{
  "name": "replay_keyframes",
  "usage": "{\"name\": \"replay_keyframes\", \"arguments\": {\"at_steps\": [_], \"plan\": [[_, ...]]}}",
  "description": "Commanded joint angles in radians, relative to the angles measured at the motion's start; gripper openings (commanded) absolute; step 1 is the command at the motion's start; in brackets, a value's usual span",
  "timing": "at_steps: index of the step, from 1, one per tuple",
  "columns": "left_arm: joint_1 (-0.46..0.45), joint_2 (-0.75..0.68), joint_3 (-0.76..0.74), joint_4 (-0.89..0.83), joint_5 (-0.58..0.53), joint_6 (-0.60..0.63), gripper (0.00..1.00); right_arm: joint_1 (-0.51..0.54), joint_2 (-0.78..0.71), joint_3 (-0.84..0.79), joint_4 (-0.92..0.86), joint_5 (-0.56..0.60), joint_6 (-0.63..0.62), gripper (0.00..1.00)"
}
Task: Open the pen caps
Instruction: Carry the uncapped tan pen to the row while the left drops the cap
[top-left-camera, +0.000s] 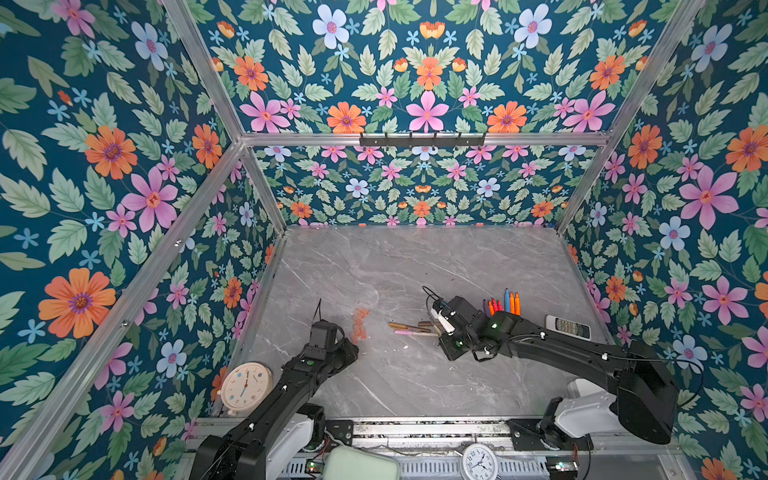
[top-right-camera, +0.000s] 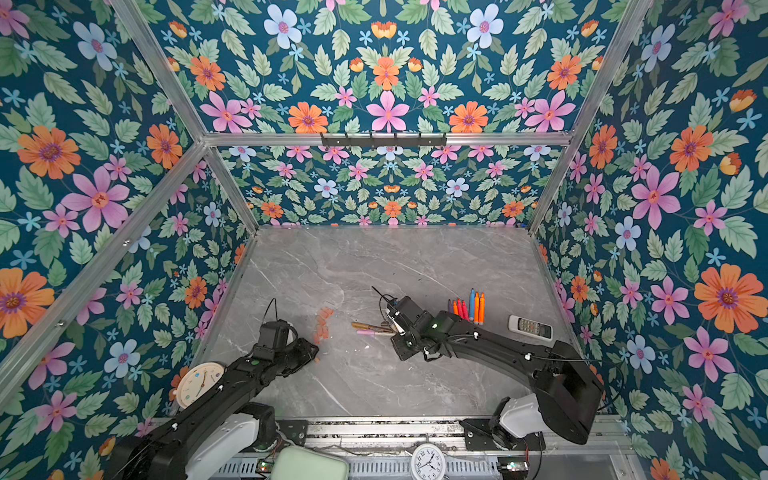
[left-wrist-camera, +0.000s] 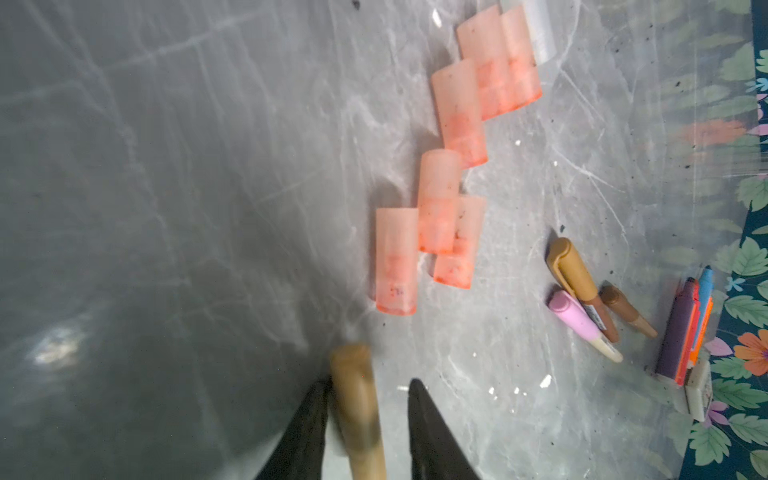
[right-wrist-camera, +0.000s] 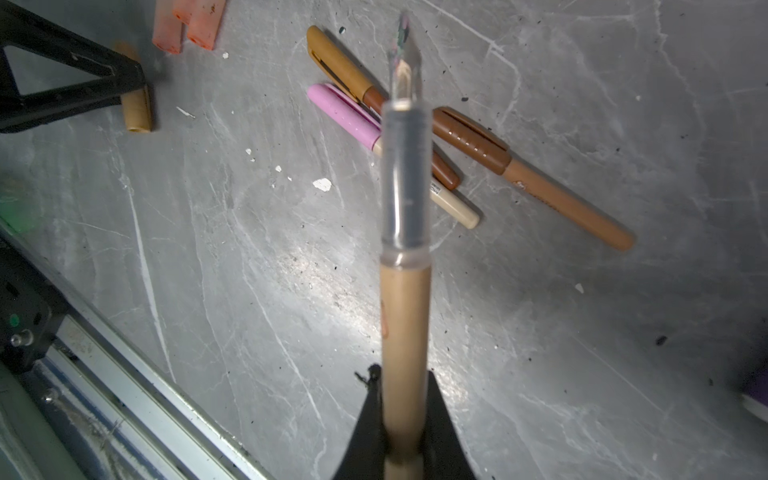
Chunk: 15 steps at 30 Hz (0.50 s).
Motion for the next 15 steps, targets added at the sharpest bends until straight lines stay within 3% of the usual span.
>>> {"name": "replay_keyframes", "arguments": {"at_steps": [1,8,15], "plan": [[0.001,-0.002,0.009,0.023,-0.011,-0.001,0.46,-0.01,0.009,0.018,-0.041,0.073,0.011,0.0],[0.001,0.03,0.062,0.031,0.024,0.015,0.47,-0.231,0.046,-0.012,-0.108,0.011,0.12,0.0],[0.001,-0.117,0.159,-0.102,-0.05,0.033,0.46,-0.425,-0.021,-0.086,-0.103,-0.028,0.158,0.0]]}}
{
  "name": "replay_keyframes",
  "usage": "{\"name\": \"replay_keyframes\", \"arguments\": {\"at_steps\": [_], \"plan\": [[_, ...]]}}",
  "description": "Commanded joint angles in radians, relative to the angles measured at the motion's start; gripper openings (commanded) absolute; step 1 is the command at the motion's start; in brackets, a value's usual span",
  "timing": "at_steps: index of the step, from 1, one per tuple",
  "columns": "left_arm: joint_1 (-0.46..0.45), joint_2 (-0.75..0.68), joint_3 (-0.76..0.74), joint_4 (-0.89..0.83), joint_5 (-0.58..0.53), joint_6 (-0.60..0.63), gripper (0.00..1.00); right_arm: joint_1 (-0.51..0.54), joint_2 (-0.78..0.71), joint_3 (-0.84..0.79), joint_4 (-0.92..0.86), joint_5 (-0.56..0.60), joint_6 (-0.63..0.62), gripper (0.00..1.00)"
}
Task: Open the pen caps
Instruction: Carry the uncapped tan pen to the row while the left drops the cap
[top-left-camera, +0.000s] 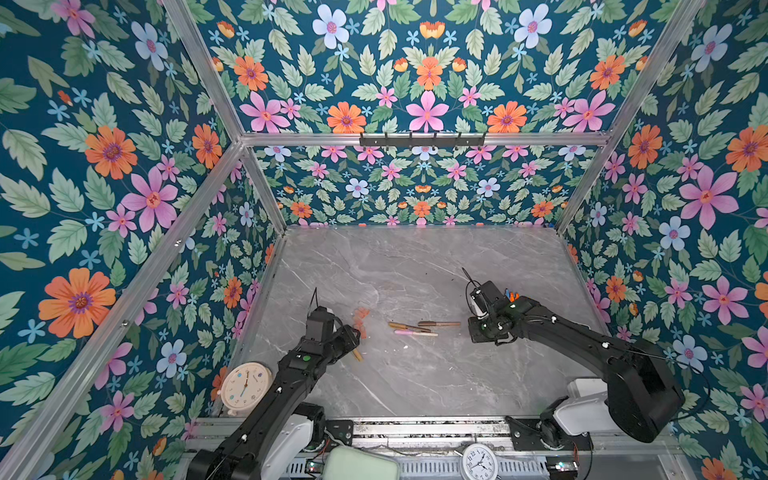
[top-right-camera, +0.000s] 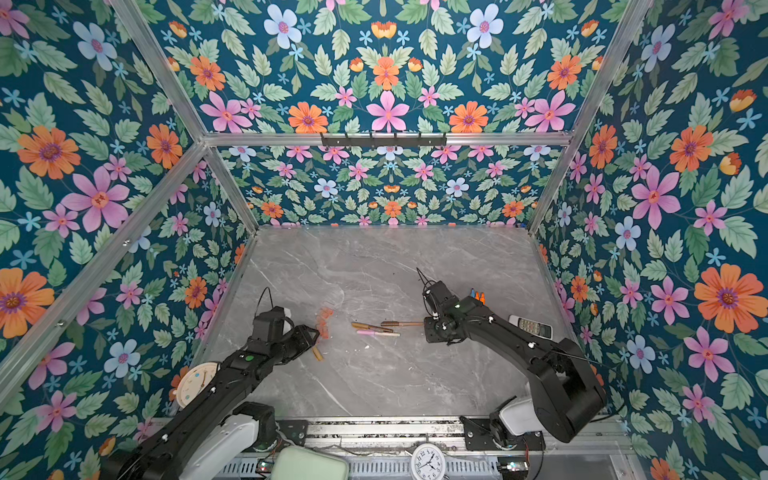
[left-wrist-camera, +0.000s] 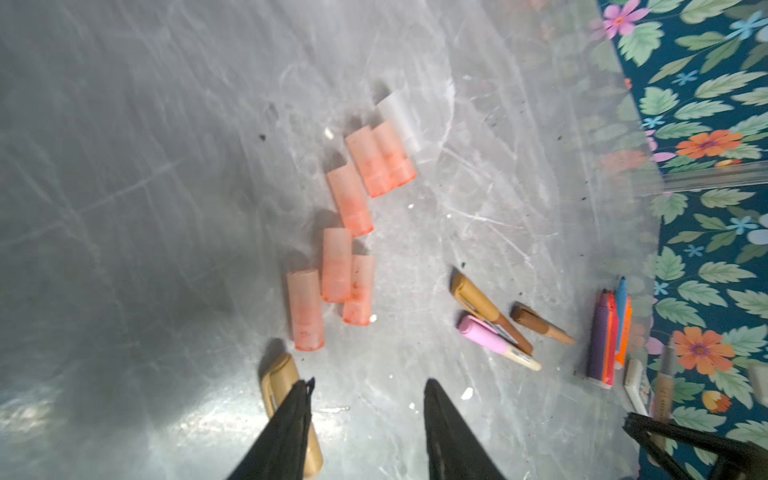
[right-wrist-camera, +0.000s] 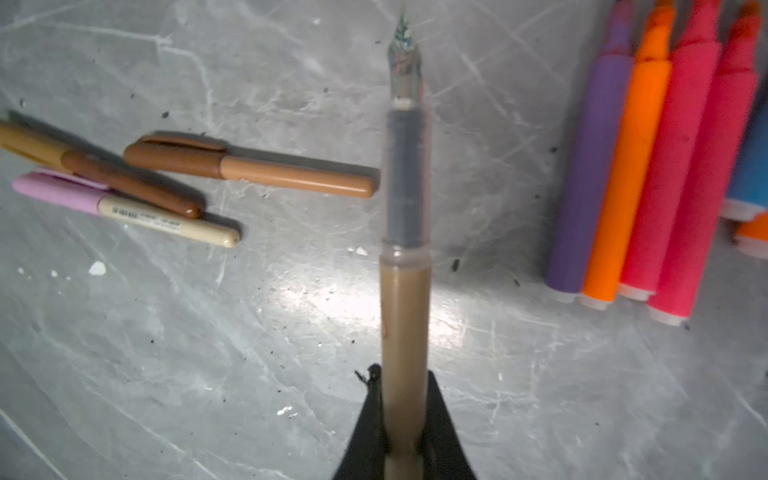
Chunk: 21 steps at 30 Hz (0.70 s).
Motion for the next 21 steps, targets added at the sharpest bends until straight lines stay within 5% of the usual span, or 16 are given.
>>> {"name": "replay_keyframes", "arguments": {"at_steps": [1,11,16,21], "plan": [[0.001,-0.05,0.068,-0.076,-0.051,0.04,0.46,-0.075,-0.018,-0.026,-0.005,-0.045,0.02,0.0],[0.001,-0.061,0.435,-0.24,0.014,0.332,0.42,-0.09,0.101,0.011,0.005,0.044,-0.029,0.07],[0.001,-0.06,0.446,-0.276,0.068,0.468,0.42,-0.091,0.195,0.072,-0.002,0.068,-0.022,0.11],[0.002,-0.102,0.399,-0.23,0.087,0.469,0.42,-0.091,0.227,0.105,-0.018,0.085,-0.005,0.24]]}}
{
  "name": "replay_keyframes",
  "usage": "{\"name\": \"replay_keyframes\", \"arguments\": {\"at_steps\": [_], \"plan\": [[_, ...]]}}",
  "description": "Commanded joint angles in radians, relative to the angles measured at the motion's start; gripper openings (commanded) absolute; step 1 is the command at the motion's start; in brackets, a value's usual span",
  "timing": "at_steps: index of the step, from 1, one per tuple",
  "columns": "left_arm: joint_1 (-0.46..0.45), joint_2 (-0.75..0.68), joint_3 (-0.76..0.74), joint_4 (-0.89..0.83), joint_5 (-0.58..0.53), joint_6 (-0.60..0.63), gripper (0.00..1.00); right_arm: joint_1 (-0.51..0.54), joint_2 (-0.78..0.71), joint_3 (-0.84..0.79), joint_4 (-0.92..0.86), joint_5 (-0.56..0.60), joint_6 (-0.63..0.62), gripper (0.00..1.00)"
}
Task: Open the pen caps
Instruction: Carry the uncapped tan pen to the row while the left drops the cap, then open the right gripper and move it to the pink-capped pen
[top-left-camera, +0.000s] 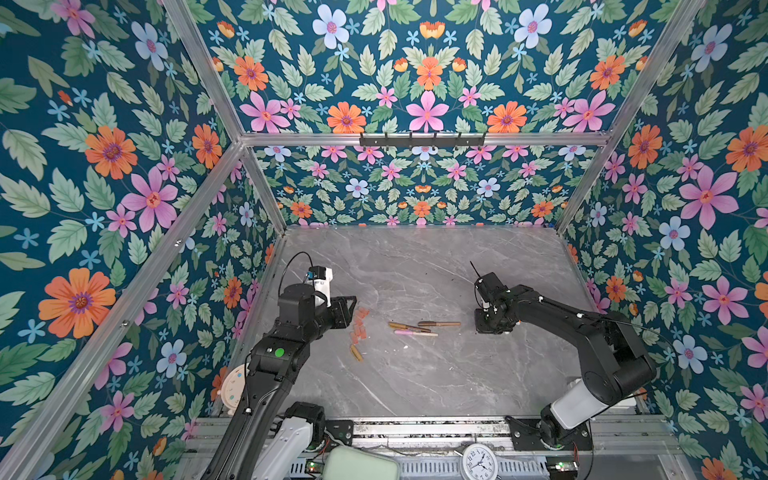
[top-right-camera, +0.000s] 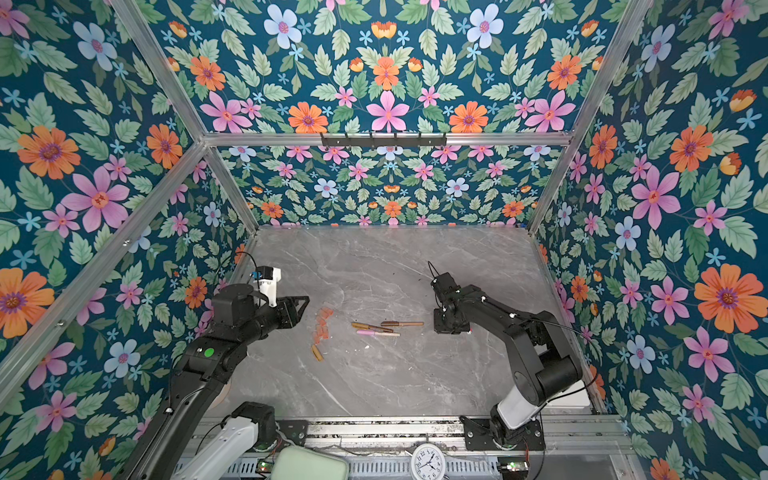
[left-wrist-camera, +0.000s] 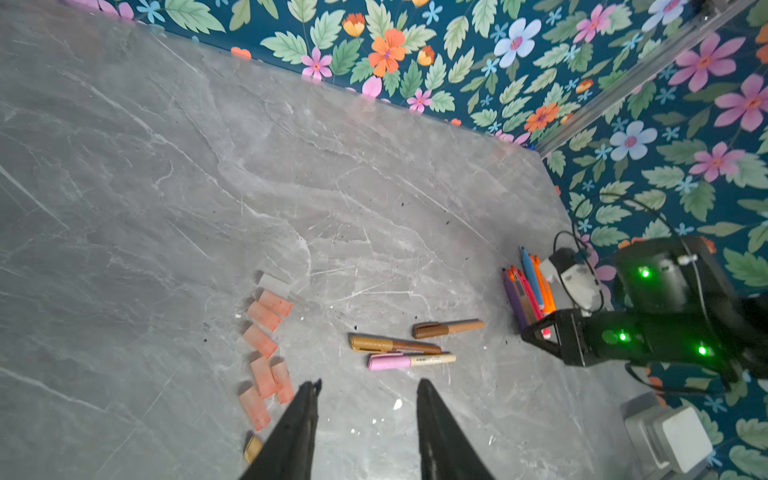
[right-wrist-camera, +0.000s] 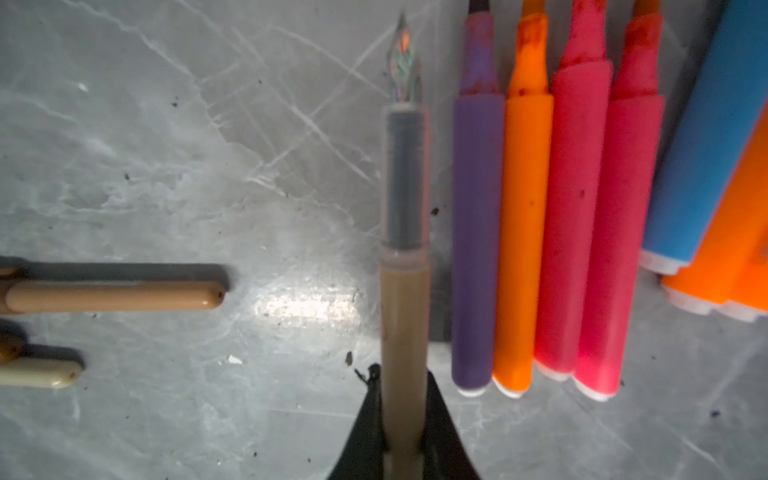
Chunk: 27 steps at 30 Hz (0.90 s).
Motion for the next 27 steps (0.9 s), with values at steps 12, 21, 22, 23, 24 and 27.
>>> {"name": "replay_keyframes", "arguments": {"at_steps": [12,21,22,23,24,27], "plan": [[0.001,-0.004,-0.014,0.024,0.019,0.05,0.42,0.01,-0.062,0.013,0.002,-0.048,0.037,0.34],[0.001,-0.02,-0.019,0.03,0.008,0.041,0.41,0.229,-0.044,0.072,0.124,-0.228,-0.11,0.32],[0.001,-0.022,-0.02,0.031,0.006,0.042,0.41,0.249,-0.029,0.082,0.135,-0.238,-0.116,0.32],[0.001,-0.025,-0.02,0.032,0.005,0.041,0.41,0.27,-0.008,0.095,0.147,-0.248,-0.116,0.32],[0.001,-0.025,-0.021,0.033,0.005,0.04,0.41,0.287,0.017,0.111,0.155,-0.261,-0.116,0.32],[0.001,-0.027,-0.02,0.032,0.002,0.039,0.41,0.325,0.114,0.171,0.147,-0.262,-0.121,0.33]]}}
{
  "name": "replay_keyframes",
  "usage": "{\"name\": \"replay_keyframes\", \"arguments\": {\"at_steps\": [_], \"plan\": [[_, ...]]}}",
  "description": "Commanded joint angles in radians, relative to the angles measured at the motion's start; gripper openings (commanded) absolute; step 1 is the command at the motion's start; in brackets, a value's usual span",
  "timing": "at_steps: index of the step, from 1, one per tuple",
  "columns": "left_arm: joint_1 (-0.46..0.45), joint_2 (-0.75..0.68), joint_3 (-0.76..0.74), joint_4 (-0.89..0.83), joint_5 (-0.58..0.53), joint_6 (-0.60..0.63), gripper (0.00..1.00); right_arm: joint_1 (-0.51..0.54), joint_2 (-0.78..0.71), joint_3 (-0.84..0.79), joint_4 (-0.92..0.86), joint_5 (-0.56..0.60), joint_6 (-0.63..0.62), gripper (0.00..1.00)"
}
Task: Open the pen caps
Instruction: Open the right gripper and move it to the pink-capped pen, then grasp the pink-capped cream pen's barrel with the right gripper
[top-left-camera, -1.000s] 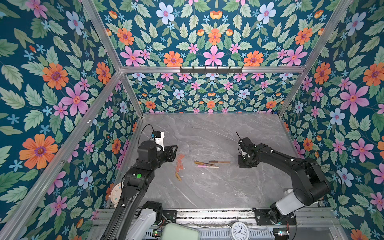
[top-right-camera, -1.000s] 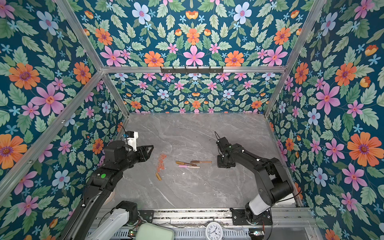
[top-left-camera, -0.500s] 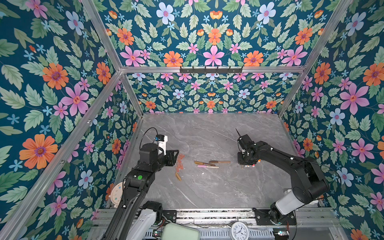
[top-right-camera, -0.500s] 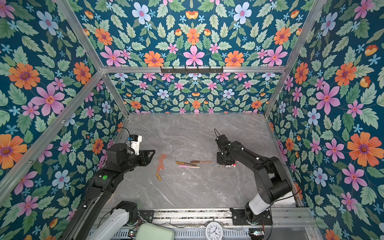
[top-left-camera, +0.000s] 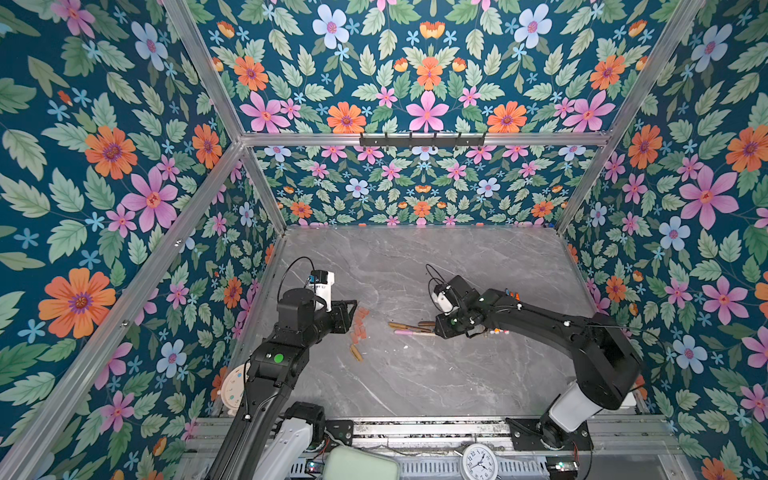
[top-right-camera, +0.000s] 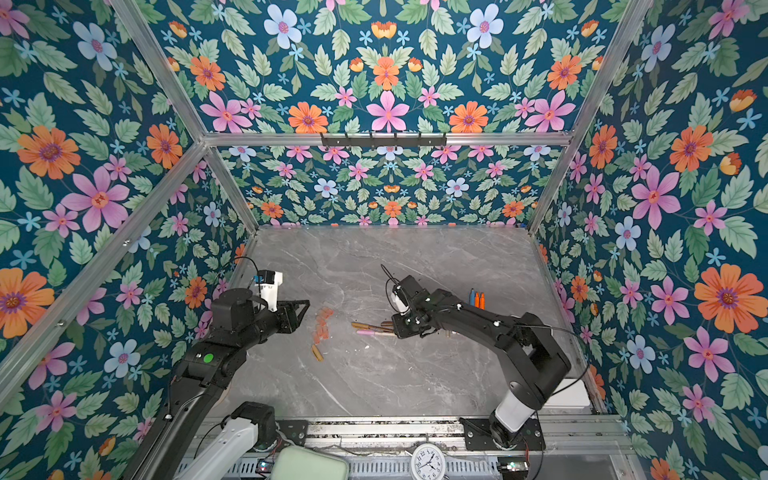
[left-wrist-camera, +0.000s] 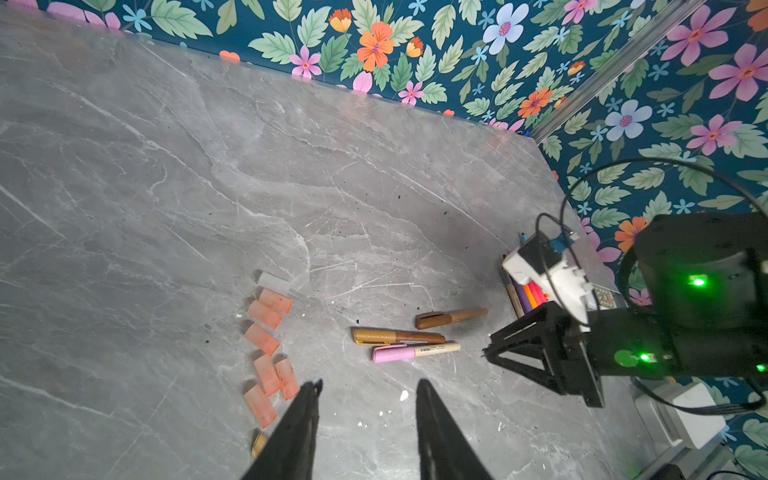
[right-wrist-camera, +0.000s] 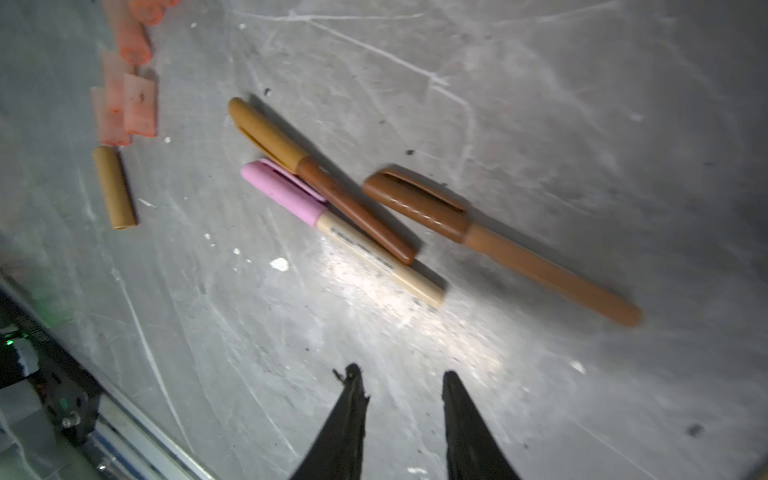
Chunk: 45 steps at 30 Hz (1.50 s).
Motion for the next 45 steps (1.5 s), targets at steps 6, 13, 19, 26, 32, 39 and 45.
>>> {"name": "replay_keyframes", "arguments": {"at_steps": [6,13,19,26,32,39,45], "plan": [[0.001,-0.009,-0.001,0.023,-0.012,0.001,0.41,0.041,0.149,0.092,0.002,-0.021,-0.046,0.4],[0.001,0.0,-0.001,0.024,-0.01,-0.001,0.4,0.041,0.202,0.103,0.01,-0.029,-0.042,0.51],[0.001,0.0,-0.003,0.024,-0.013,-0.002,0.4,0.053,0.203,0.099,0.0,-0.002,-0.052,0.51],[0.001,0.0,-0.004,0.024,-0.014,-0.003,0.4,0.059,0.151,0.09,0.001,0.025,-0.053,0.51],[0.001,0.0,-0.003,0.025,-0.015,-0.004,0.39,0.059,0.141,0.113,-0.012,0.068,-0.053,0.51],[0.001,0.002,-0.004,0.025,-0.017,-0.005,0.39,0.059,0.213,0.174,-0.056,0.111,-0.058,0.53],[0.001,0.002,-0.003,0.025,-0.016,-0.005,0.39,0.058,0.256,0.202,-0.071,0.118,-0.059,0.53]]}}
